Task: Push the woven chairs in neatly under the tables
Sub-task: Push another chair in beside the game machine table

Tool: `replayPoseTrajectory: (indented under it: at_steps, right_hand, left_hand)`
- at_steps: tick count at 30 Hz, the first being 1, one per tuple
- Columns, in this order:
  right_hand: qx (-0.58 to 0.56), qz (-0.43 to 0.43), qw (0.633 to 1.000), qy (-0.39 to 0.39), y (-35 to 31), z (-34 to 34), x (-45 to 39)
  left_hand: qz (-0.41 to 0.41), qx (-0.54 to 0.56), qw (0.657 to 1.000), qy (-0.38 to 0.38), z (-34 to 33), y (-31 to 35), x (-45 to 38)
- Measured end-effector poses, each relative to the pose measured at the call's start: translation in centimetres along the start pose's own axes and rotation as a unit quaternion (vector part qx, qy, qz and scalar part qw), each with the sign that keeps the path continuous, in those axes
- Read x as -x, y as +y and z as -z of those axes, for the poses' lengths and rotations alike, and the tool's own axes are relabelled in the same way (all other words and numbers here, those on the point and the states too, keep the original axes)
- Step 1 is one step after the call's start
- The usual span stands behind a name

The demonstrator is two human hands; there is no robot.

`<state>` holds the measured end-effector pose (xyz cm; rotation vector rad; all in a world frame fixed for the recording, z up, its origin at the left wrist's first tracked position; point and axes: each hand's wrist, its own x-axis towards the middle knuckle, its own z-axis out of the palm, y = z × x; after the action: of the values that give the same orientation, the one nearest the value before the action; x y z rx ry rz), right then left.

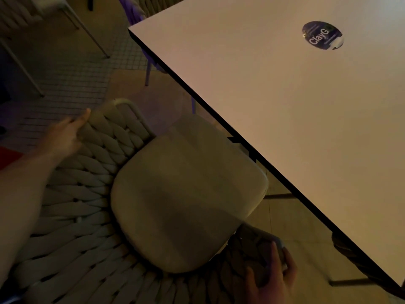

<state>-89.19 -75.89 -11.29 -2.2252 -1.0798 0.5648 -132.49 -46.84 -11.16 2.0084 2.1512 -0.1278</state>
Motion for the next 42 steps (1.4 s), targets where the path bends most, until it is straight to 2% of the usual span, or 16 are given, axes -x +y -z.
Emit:
replayPoseTrajectory:
  at_steps: [5, 7, 8, 10, 13, 22, 26, 30, 35, 42]
  right_hand:
    - [0.001, -0.006, 0.999, 0.042, -2.8, -0.9, -0.5]
    - [-0.001, -0.014, 0.999, 0.035, -3.6, -0.3, -0.5]
    - [0.008, -0.019, 0.998, 0.062, -3.6, -0.5, -0.2]
    - [0.048, -0.015, 0.997, 0.06, -2.5, -0.7, -0.2]
    - [0.035, -0.004, 0.998, -0.051, 0.7, 0.3, 0.6]
    - [0.029, -0.019, 0.999, -0.018, -0.5, 0.0, 0.6]
    - [-0.017, -0.014, 1.0, -0.003, -0.5, -0.6, 0.8]
    - [-0.008, 0.036, 0.999, -0.025, -0.1, -0.2, 0.8]
    - [0.036, 0.023, 0.999, -0.008, 0.7, -0.6, 1.1]
    - [0.047, 0.006, 0.998, -0.04, 1.6, -0.8, 1.3]
  left_hand:
    - [-0.003, -0.013, 1.0, 0.014, -0.2, 0.1, 0.0]
    - [0.0, -0.013, 1.0, 0.012, -0.4, 0.0, -0.1]
    - [0.001, -0.014, 1.0, 0.013, -0.5, -0.1, -0.1]
    - [0.004, -0.017, 1.0, 0.012, -0.6, -0.1, -0.1]
    - [0.009, -0.018, 1.0, 0.006, -0.6, -0.2, -0.2]
    - [0.004, -0.022, 1.0, 0.002, -0.4, -0.2, -0.9]
    - [0.004, -0.027, 1.0, 0.015, -0.4, 0.0, -1.2]
    - [0.002, -0.034, 0.999, 0.007, -0.3, 0.3, -0.8]
    - [0.008, -0.037, 0.999, 0.005, 0.0, 0.8, -0.7]
    - [0.029, -0.032, 0.999, 0.006, -0.6, 1.3, -0.5]
